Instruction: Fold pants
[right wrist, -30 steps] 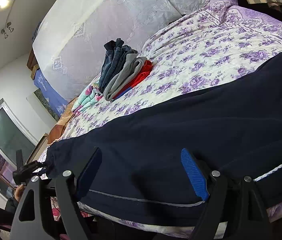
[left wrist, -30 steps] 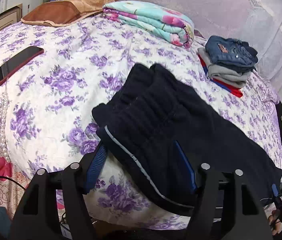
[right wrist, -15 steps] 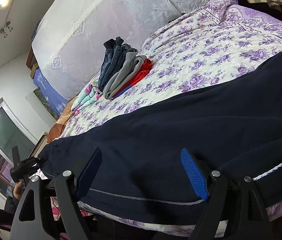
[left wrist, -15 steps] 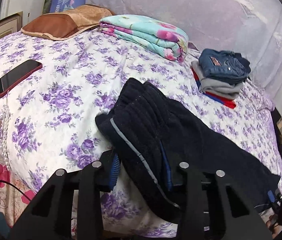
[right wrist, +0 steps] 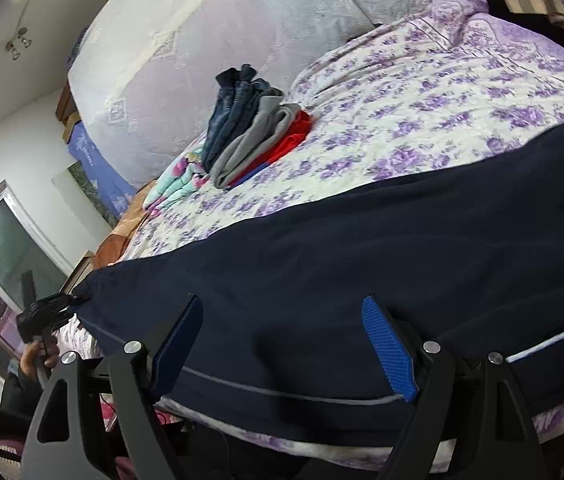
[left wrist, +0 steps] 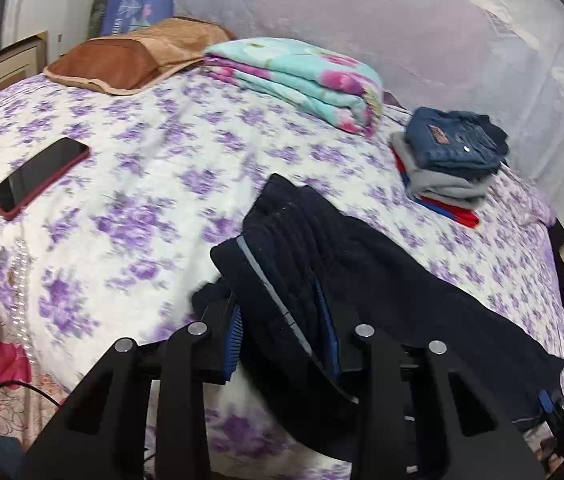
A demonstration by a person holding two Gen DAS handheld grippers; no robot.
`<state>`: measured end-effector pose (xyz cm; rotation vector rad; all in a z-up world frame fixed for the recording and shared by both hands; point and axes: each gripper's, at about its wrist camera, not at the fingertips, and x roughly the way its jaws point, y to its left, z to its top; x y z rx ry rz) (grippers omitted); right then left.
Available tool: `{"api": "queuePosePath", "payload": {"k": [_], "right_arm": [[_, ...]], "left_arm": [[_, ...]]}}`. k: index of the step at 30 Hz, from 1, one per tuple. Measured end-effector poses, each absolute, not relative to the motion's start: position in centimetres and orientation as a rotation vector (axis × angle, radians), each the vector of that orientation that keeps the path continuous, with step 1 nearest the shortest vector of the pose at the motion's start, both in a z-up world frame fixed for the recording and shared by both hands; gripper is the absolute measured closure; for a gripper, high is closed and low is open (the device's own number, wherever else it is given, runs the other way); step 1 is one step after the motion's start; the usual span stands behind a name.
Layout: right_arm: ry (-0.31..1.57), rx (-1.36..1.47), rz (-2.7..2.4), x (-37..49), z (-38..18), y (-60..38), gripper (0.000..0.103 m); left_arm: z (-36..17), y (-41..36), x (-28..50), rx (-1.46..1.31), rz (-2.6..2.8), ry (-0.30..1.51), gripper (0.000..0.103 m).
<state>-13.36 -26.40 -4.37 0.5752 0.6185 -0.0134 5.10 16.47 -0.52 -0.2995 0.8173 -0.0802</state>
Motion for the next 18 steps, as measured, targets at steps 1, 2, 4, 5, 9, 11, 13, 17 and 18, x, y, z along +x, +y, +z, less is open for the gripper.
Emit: {"api": "queuePosePath", "payload": {"k": [1,2,4,5,9,11,13,17,18], "right_arm": [[0.619,0.569,-0.014,-13.5,-4.3,-26.3,0.021],[0.622,0.564,-0.015,-13.6,-4.3,-26.3,0.021],[0.636,0.564,-0.033,-14.1,-4.4,-26.7,0.021],[0.634,0.56,-0.049,-14.5,-4.3,-27.0,0.021],[0.503,0.448,-0.284,-19.1,-1.4,-28.9,0.021],[0.43,0.348,-0.51,-21.7,0.3,-30.0,0.017],[0.409,0.299,-0.686,-23.3,0.9,-31.2,0.005],[0.585,0.35,-0.72,-22.5,-1.1,-34.5,0.014],[0.68,0.353,-0.653,-21.2,-2.5,-35.1,0.065]], "left_arm": [[-1.3,17.2,5.5,-0.316,-0.064,0.834,0.071],[-2.8,18.1,6.2,-0.336,-0.039,0.871,0.071],[-5.0,18.9,6.7,-0.363,-0.023,0.908,0.067],[-5.1,18.8,6.4,-0.355,-0.019,0.892,0.066],[-4.2,18.1,5.5,-0.333,-0.023,0.872,0.046],[-3.3,18.0,4.6,-0.317,-0.031,0.857,0.037],[-2.3,17.6,3.8,-0.308,-0.04,0.845,0.036],[1.0,15.3,1.4,-0.254,-0.095,0.771,0.033],[1.6,14.0,1.0,-0.229,-0.133,0.758,0.029]]}}
